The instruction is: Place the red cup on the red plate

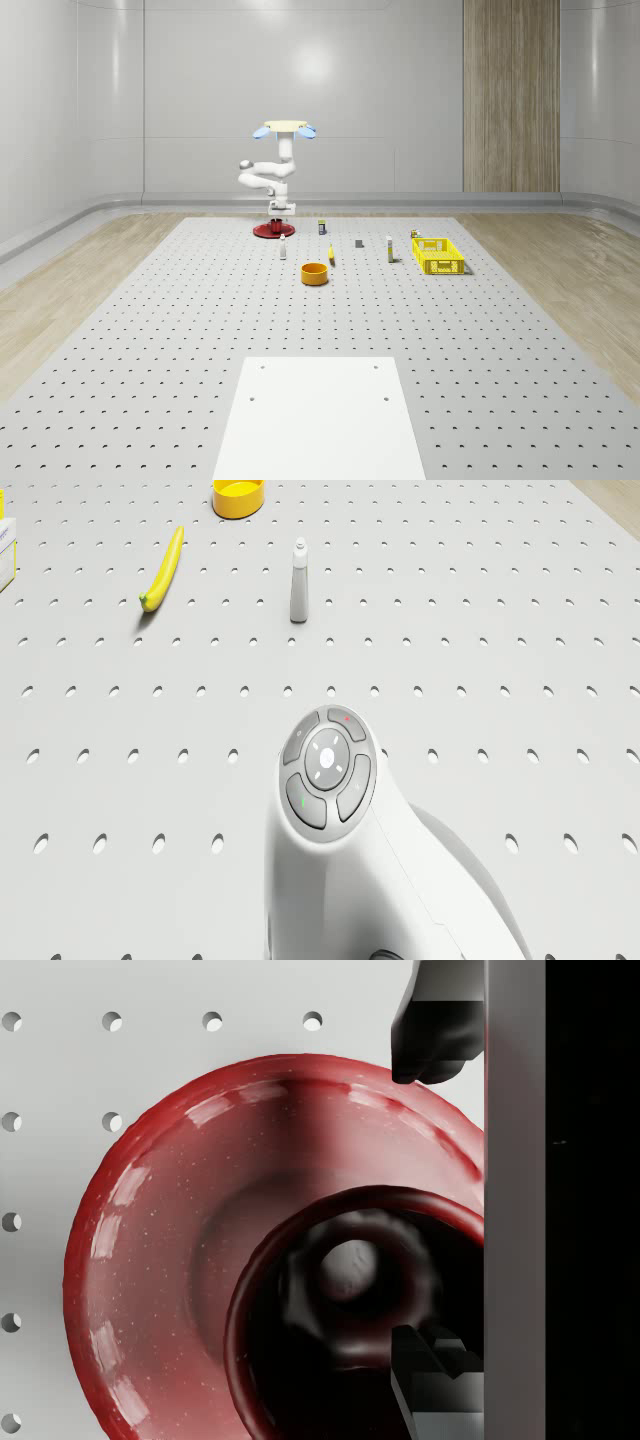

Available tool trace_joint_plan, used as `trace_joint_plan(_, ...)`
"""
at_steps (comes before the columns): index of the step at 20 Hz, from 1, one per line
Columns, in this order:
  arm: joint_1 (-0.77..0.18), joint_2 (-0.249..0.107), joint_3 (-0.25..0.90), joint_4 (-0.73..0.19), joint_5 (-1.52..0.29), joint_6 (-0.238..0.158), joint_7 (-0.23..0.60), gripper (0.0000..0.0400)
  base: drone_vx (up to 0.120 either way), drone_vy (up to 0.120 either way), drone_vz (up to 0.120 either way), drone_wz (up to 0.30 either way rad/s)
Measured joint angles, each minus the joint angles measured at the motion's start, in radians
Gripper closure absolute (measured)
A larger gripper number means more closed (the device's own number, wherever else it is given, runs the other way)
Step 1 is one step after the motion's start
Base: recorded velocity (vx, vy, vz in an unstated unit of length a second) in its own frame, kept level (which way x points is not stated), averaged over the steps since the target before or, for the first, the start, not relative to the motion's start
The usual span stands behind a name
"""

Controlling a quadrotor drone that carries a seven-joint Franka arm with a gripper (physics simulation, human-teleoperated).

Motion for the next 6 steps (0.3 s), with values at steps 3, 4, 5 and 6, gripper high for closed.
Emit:
trace_joint_plan(3, 0.005, 0.001, 0.023, -0.007, 0.021, -0.011, -0.001, 0.0015, 0.000, 0.000, 0.000, 0.000)
trace_joint_plan(4, 0.007, 0.002, 0.029, -0.009, 0.026, -0.013, -0.001, 0.0012, 0.000, 0.000, 0.000, 0.000)
trace_joint_plan(5, 0.008, 0.002, 0.033, -0.010, 0.030, -0.015, -0.001, 0.0009, 0.000, 0.000, 0.000, 0.000)
trace_joint_plan(6, 0.008, 0.002, 0.036, -0.011, 0.032, -0.016, -0.001, 0.0008, 0.000, 0.000, 0.000, 0.000)
